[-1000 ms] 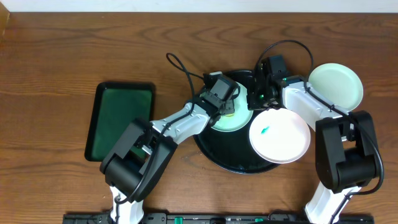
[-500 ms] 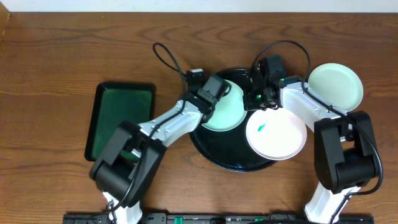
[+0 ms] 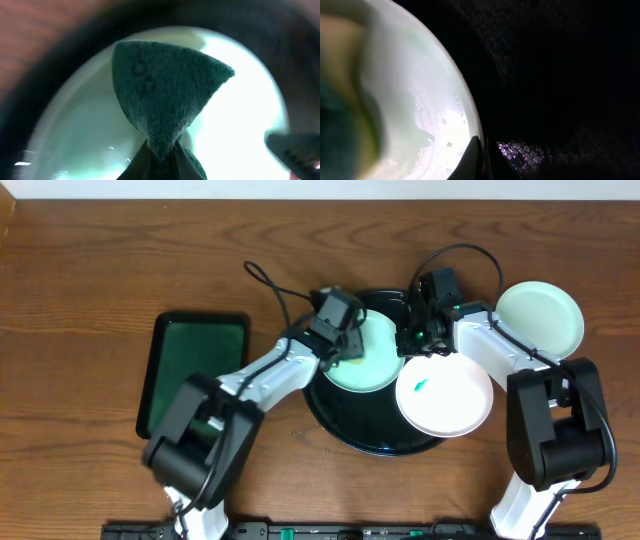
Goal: Clean dirty plates on tray and stack at the side
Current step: 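Scrub the back green plate with the sponge in the left gripper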
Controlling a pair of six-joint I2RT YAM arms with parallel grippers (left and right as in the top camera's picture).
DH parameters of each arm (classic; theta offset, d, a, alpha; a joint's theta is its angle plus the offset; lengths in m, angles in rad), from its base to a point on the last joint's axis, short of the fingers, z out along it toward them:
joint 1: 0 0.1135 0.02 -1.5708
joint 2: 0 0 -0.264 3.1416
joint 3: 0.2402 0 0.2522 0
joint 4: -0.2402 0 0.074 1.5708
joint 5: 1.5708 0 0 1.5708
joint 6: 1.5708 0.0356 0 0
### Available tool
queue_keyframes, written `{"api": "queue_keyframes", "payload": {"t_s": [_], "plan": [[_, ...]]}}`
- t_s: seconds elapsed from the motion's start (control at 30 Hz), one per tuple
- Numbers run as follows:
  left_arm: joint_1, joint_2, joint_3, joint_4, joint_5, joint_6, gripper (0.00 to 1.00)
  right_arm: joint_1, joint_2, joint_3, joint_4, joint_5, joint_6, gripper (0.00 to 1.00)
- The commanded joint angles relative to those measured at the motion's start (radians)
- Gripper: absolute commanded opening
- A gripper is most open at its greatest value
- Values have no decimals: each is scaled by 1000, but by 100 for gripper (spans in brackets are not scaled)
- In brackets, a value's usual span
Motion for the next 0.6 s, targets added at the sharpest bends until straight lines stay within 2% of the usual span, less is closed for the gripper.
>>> {"api": "queue_keyframes", "payload": {"t_s": [0.0, 0.07, 0.13, 0.23, 0.33, 0.43, 0.57], "plan": [[-15, 51, -12, -6, 42, -8, 7, -8, -19, -1, -3, 34, -5, 1], [-15, 62, -12, -26, -22, 55, 7, -8, -19, -1, -3, 34, -5, 1], [-14, 59, -12, -80, -159, 91, 7, -8, -19, -1, -3, 34, -16, 1], [-6, 35, -11, -176, -391, 92, 7, -8, -19, -1, 2, 35, -27, 1], [5, -15, -9, -241, -542, 92, 7, -8, -20, -1, 24, 34, -28, 1], [11, -84, -9, -262, -614, 93, 7, -6, -26, 3, 38, 33, -35, 1], [12, -185, -9, -254, -623, 92, 7, -4, -54, 3, 54, 33, -81, 1]]}}
